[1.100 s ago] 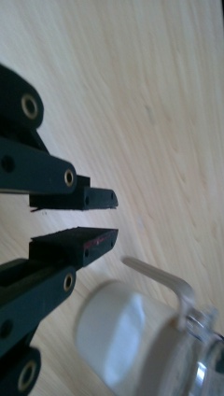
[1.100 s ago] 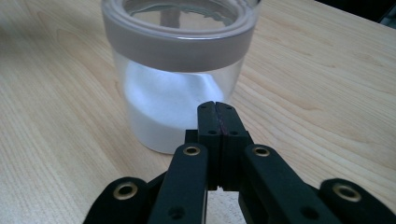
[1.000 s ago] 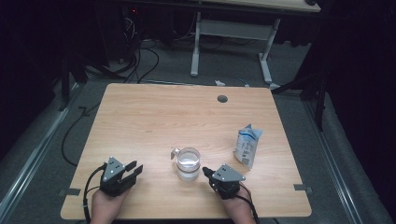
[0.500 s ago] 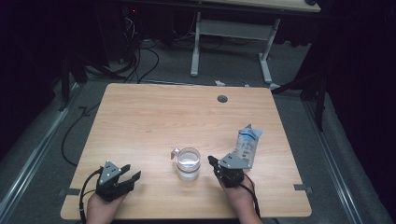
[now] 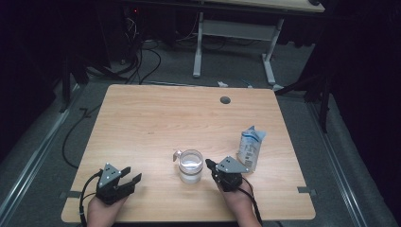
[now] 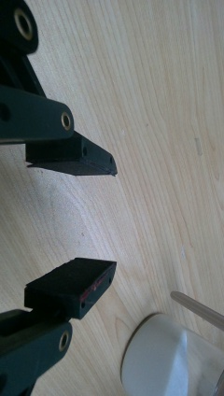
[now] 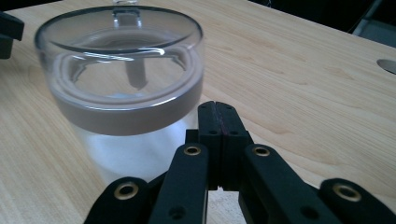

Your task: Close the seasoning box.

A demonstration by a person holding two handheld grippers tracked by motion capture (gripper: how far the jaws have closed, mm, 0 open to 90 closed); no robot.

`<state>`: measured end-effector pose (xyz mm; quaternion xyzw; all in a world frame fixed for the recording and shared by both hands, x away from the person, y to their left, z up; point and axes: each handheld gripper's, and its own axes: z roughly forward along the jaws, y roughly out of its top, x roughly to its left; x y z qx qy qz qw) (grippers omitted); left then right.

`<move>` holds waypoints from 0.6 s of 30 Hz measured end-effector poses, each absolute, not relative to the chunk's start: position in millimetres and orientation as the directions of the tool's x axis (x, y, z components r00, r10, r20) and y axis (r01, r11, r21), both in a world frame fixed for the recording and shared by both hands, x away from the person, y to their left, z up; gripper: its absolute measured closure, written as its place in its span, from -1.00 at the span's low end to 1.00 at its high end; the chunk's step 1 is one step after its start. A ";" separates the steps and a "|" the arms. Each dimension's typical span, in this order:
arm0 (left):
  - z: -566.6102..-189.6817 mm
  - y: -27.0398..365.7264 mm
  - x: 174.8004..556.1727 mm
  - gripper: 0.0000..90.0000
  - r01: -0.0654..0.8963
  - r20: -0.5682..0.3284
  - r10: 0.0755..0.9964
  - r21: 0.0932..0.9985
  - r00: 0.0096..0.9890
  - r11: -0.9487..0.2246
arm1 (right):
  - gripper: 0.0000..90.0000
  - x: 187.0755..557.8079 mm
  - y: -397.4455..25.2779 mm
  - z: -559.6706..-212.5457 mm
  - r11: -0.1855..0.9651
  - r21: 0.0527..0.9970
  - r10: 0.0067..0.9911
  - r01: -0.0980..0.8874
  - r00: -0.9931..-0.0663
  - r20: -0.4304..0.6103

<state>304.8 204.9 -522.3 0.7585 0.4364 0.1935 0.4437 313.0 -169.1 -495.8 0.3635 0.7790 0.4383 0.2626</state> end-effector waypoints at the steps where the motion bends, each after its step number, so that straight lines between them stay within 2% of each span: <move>1: -522.4 204.7 304.9 0.05 0.491 -0.094 0.832 0.841 0.546 -0.227 | 1.00 311.8 -167.7 -495.9 0.353 0.872 0.796 0.340 -0.599 -0.089; 18: -522.4 204.9 304.6 0.05 0.488 -0.090 0.831 0.842 0.549 -0.231 | 1.00 302.7 -158.8 -496.7 0.386 0.868 0.778 0.312 -0.616 -0.124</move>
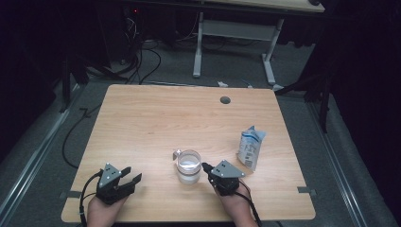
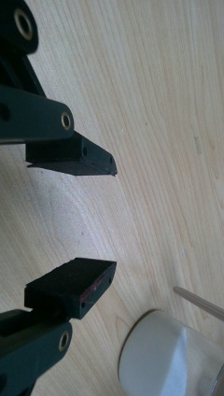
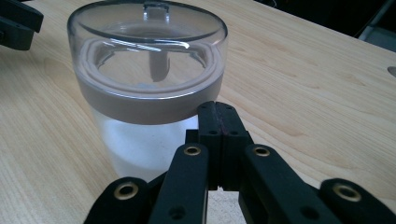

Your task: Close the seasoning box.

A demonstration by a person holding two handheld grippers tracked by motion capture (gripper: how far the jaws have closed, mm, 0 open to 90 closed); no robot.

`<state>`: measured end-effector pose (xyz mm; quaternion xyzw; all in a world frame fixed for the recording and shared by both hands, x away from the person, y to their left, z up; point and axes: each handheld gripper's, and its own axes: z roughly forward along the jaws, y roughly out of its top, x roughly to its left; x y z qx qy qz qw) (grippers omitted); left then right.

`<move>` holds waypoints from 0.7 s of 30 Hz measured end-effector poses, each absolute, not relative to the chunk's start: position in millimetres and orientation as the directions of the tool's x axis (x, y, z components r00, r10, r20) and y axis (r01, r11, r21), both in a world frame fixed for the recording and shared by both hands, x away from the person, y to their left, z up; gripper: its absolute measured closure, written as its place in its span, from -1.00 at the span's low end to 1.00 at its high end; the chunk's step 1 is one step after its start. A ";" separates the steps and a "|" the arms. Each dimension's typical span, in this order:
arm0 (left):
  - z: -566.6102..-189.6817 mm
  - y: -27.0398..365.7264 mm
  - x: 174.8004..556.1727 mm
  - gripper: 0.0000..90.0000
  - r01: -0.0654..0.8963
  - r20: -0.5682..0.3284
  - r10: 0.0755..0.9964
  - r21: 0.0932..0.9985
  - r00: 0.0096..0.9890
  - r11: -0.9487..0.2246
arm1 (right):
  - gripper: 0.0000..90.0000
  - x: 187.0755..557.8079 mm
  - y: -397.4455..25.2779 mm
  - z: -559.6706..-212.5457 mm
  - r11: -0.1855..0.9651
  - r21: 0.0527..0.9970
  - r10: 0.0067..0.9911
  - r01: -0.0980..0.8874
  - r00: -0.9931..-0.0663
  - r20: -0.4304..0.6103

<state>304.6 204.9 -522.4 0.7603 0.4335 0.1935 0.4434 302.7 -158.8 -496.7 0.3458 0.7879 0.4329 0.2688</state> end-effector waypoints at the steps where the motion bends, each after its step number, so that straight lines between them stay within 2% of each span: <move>1: -522.2 205.0 304.5 0.05 0.488 -0.090 0.831 0.842 0.549 -0.231 | 1.00 301.8 -158.0 -496.8 0.386 0.868 0.776 0.311 -0.618 -0.123; 21: -522.1 205.8 304.8 0.05 0.488 -0.095 0.831 0.843 0.548 -0.226 | 1.00 290.4 -145.8 -496.7 0.411 0.865 0.749 0.286 -0.647 -0.142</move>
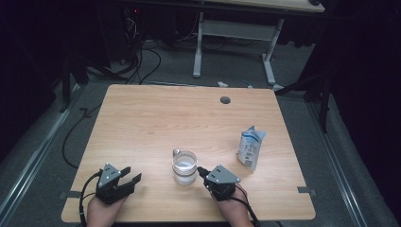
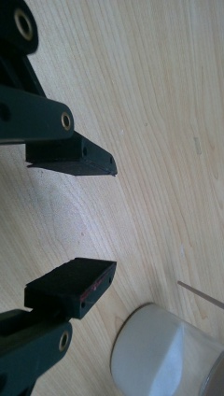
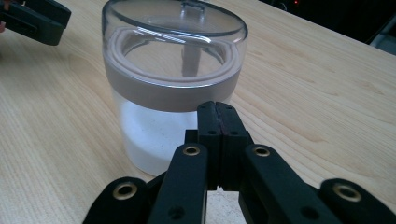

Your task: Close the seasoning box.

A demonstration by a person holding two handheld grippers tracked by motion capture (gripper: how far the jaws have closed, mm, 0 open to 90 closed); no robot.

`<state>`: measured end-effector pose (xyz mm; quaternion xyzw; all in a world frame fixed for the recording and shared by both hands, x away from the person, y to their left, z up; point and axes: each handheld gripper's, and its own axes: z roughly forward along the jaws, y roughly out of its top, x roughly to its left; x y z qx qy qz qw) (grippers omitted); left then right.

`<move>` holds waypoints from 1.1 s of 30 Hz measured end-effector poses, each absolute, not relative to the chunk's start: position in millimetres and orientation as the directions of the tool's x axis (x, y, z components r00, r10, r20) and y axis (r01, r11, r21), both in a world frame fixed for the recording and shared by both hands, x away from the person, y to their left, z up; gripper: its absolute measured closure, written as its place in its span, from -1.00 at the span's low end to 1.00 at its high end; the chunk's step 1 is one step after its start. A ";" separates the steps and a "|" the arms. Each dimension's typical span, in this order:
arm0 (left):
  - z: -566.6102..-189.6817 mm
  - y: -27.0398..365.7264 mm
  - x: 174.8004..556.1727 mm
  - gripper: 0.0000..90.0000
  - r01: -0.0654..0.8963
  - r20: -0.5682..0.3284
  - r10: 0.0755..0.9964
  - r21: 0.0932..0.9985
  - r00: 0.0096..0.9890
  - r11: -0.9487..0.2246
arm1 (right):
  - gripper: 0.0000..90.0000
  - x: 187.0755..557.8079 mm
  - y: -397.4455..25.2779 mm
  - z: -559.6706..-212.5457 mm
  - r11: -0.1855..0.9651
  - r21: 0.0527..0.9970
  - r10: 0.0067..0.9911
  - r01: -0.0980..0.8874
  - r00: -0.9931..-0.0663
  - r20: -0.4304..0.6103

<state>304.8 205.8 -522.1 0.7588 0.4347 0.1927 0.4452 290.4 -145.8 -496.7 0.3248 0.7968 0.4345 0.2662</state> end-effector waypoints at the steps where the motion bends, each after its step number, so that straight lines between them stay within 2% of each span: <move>1: -522.1 205.8 304.8 0.05 0.488 -0.095 0.831 0.843 0.548 -0.226 | 1.00 290.0 -144.9 -496.7 0.413 0.865 0.747 0.284 -0.649 -0.144; 33: -521.8 206.8 305.1 0.05 0.487 -0.094 0.831 0.843 0.548 -0.227 | 0.99 280.4 -113.6 -495.7 0.437 0.869 0.688 0.234 -0.709 -0.155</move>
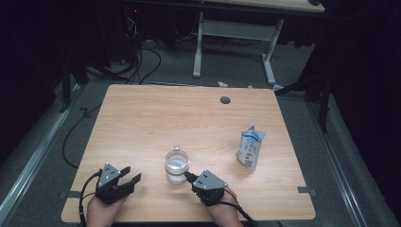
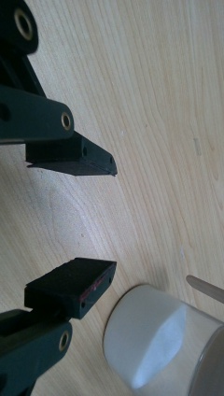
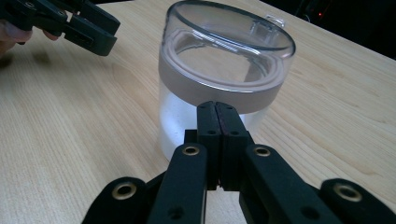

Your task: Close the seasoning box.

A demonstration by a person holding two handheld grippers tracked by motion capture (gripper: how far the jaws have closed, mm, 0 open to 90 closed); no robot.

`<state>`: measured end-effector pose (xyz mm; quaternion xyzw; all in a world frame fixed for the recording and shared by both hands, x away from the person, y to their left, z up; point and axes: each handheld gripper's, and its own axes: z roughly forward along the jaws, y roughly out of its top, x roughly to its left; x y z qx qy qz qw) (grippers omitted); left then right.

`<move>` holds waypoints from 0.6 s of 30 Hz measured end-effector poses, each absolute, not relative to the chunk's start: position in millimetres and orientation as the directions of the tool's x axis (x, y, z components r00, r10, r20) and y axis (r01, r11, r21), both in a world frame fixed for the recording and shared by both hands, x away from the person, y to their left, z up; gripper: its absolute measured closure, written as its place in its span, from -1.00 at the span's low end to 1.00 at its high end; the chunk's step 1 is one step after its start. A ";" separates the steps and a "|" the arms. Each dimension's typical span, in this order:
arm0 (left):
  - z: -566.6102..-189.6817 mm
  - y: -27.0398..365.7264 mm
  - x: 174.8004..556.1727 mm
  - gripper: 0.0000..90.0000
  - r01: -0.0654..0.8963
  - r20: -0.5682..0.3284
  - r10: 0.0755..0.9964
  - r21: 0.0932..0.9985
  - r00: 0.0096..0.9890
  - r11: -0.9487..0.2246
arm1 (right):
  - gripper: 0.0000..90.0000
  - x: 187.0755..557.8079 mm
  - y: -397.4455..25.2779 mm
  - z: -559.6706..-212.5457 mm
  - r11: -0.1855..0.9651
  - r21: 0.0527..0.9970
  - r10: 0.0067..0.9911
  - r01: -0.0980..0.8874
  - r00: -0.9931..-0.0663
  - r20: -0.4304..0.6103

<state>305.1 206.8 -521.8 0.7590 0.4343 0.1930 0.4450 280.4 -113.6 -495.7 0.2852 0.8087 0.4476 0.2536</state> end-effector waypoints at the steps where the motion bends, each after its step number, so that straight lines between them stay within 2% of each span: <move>1: -521.6 206.8 305.0 0.05 0.488 -0.093 0.830 0.843 0.549 -0.228 | 0.99 280.1 -112.7 -495.8 0.439 0.868 0.685 0.232 -0.712 -0.157; 18: -522.0 206.8 305.2 0.05 0.488 -0.094 0.831 0.843 0.548 -0.227 | 0.99 280.5 -108.5 -496.1 0.441 0.869 0.676 0.226 -0.720 -0.155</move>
